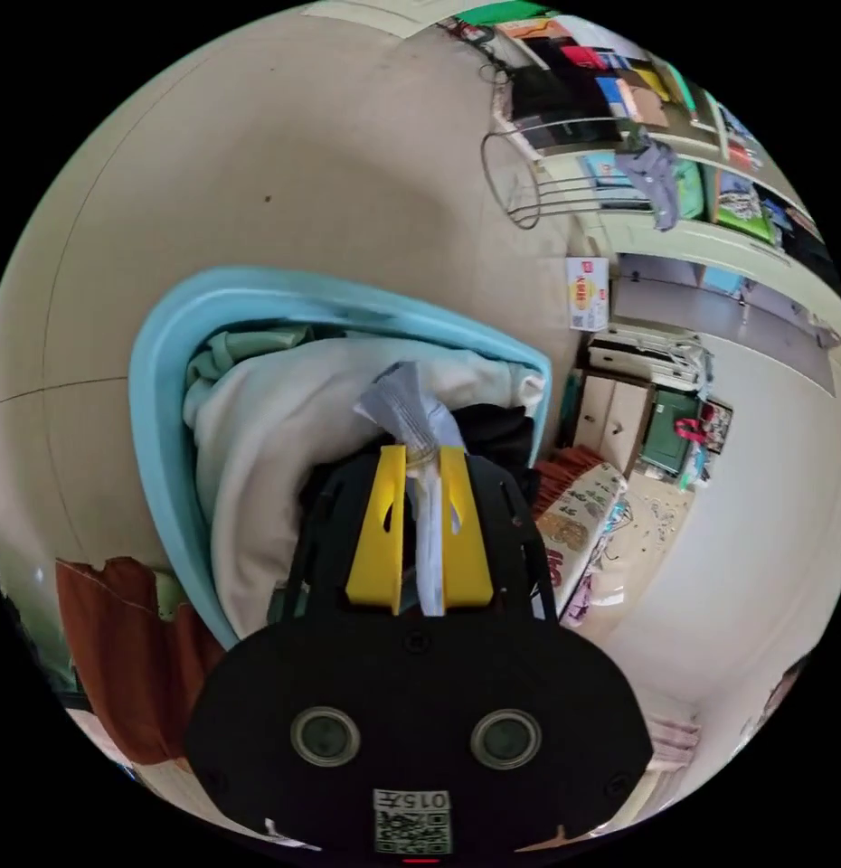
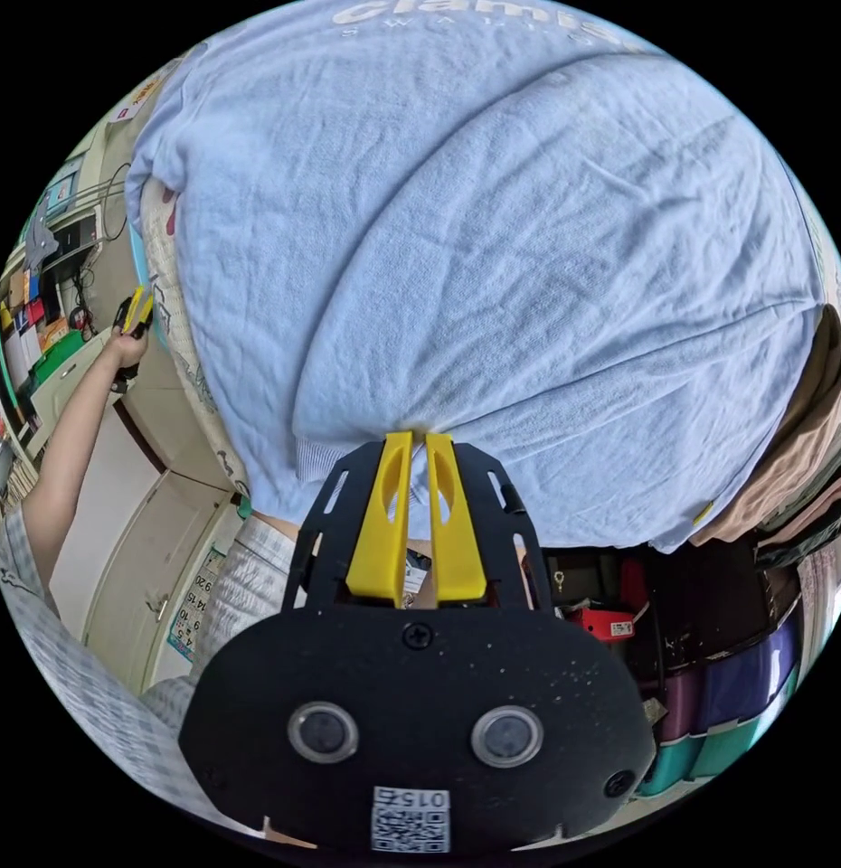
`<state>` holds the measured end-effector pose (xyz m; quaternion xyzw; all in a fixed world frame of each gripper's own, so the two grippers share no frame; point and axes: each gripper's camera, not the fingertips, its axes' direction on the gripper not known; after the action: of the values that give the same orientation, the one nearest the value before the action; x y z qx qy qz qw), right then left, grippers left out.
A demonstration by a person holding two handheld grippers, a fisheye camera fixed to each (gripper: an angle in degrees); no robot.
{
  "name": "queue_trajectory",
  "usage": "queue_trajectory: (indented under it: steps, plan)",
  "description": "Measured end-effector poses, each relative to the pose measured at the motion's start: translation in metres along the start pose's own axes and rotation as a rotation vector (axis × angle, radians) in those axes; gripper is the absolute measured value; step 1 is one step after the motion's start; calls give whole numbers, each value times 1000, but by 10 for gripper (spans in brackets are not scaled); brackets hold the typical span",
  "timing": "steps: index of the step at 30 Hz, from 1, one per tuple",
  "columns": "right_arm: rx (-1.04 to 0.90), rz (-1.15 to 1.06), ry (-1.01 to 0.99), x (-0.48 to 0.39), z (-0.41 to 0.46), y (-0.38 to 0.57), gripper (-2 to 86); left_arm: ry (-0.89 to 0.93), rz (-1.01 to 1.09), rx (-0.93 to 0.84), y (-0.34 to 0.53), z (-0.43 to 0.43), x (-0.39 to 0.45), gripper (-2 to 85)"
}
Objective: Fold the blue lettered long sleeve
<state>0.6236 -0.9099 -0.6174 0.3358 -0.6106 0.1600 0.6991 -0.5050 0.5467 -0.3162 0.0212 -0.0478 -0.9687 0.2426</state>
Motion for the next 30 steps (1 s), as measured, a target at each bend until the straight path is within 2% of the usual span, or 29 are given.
queue_trajectory:
  steps: [3, 5, 9, 13, 16, 18, 20, 21, 23, 25, 26, 30]
  plan:
    - [32, 16, -1, 0, 4, 8, 38, 90, 167, 36, 34, -31, 28, 61]
    - [62, 34, -12, 2, 6, 15, 38, 182, 359, 24, 73, -57, 62, 60]
    - [130, 37, -15, 4, 9, 36, 38, 366, 614, -38, 159, -89, 114, 58]
    - [189, 22, -36, 11, 10, 56, 38, 536, 911, -197, 300, -101, 169, 58]
    - [253, 65, -123, 27, 10, 79, 37, 573, 1110, -364, 425, -90, 189, 58]
    - [291, 92, -258, 50, 6, 101, 37, 522, 1237, -472, 506, -73, 188, 58]
    - [358, 114, -373, 75, -3, 126, 36, 375, 1383, -618, 610, -39, 166, 59]
    - [402, 138, -441, 98, -9, 144, 38, 327, 1420, -651, 635, -29, 156, 60]
    - [471, 165, -533, 137, -20, 171, 43, 116, 1528, -774, 720, 16, 103, 60]
    - [553, 150, -589, 183, -37, 198, 54, -54, 1582, -847, 769, 48, 59, 61]
    - [564, 147, -596, 193, -41, 203, 57, -170, 1627, -851, 795, 62, 32, 62]
    - [600, 68, -707, 231, -60, 205, 90, -340, 1786, -765, 850, 69, -12, 68]
